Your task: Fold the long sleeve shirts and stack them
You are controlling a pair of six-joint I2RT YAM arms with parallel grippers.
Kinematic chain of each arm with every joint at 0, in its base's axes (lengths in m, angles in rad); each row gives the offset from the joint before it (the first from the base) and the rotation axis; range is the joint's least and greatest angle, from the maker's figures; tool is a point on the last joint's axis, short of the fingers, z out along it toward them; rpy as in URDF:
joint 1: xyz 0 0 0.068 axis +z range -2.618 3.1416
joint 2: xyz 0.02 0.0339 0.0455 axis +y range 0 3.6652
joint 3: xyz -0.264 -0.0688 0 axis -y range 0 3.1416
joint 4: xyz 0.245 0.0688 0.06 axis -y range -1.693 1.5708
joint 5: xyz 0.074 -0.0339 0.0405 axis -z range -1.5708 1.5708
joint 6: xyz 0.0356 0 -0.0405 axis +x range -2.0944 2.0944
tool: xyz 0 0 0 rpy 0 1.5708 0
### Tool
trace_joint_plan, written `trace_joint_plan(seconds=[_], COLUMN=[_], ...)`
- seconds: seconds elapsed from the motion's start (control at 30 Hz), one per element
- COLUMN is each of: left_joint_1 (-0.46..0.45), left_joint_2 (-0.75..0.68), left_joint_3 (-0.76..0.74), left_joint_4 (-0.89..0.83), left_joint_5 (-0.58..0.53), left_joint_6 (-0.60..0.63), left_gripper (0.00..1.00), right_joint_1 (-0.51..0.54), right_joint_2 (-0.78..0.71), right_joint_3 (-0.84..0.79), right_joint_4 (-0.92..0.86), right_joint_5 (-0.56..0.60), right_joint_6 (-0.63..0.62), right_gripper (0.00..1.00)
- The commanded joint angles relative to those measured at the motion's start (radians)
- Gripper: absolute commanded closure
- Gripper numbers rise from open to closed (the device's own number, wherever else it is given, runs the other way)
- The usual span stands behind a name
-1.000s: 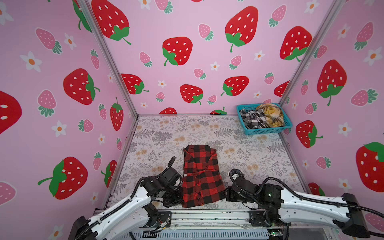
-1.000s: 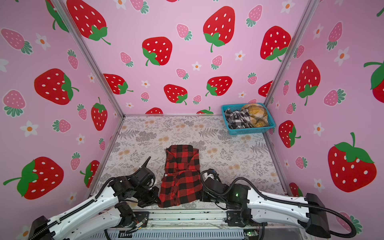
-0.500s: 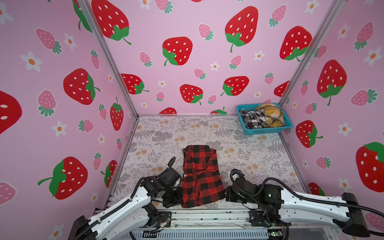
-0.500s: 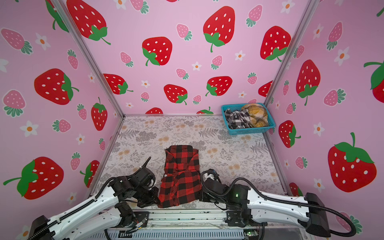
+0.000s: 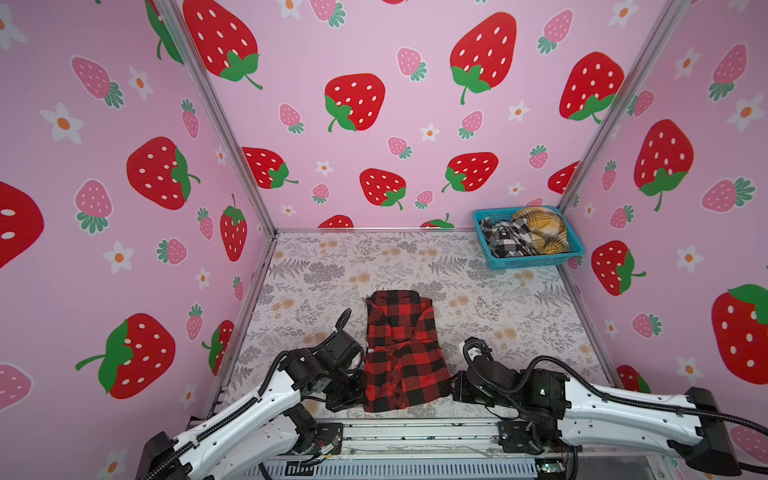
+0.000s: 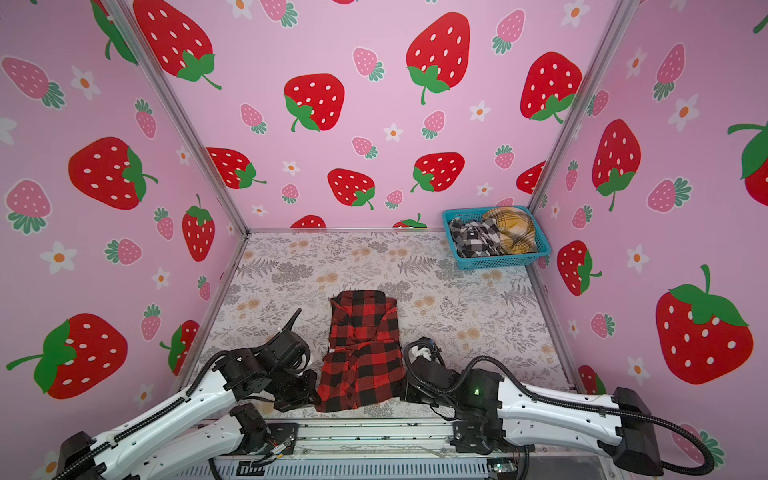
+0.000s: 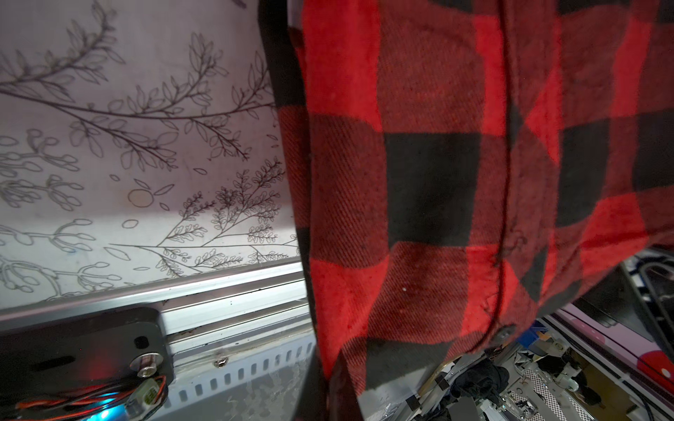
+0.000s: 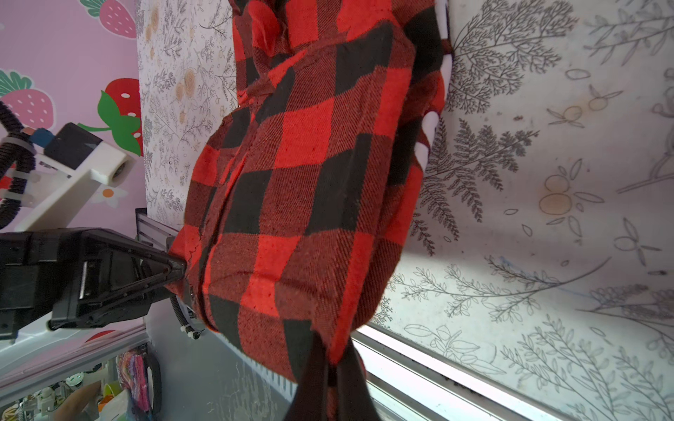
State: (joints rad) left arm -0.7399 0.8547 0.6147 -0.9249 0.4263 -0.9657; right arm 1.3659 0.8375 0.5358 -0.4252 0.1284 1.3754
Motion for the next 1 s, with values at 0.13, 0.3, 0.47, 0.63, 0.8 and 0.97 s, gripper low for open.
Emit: trace_joint_plan(seconds=[0.13,0.3,0.47,0.63,0.8,0.97], left_joint_1=[-0.002,-0.008,-0.062,-0.068,0.035,0.216], left_joint_2=[0.050,-0.002,-0.076,-0.141,-0.050,0.167], left_joint_3=[0.070,0.012,-0.034,0.009,0.186,0.367], left_joint_4=[-0.067,-0.099,-0.134,-0.115,-0.068,-0.007], left_joint_5=[-0.041,-0.024,-0.032,-0.076,-0.097,-0.077], left_joint_6=[0.040,0.018,-0.038,-0.081,-0.023,0.098], left_gripper=[1.00,1.00,1.00,1.00,1.00,1.00], right_joint_1=[-0.013,0.011,0.123,0.143,-0.032,-0.310], right_joint_2=[0.014,0.018,0.030,0.034,0.049,0.182], right_joint_3=[0.006,-0.016,-0.014,0.047,0.158,0.251], right_joint_4=[-0.033,-0.019,-0.037,-0.069,-0.109,-0.003], right_joint_5=[0.034,-0.008,0.019,0.092,0.072,-0.130], right_joint_6=[0.032,0.051,0.090,0.094,-0.005,-0.214], right_gripper=[0.93,0.97,0.98,0.95,0.92,0.92])
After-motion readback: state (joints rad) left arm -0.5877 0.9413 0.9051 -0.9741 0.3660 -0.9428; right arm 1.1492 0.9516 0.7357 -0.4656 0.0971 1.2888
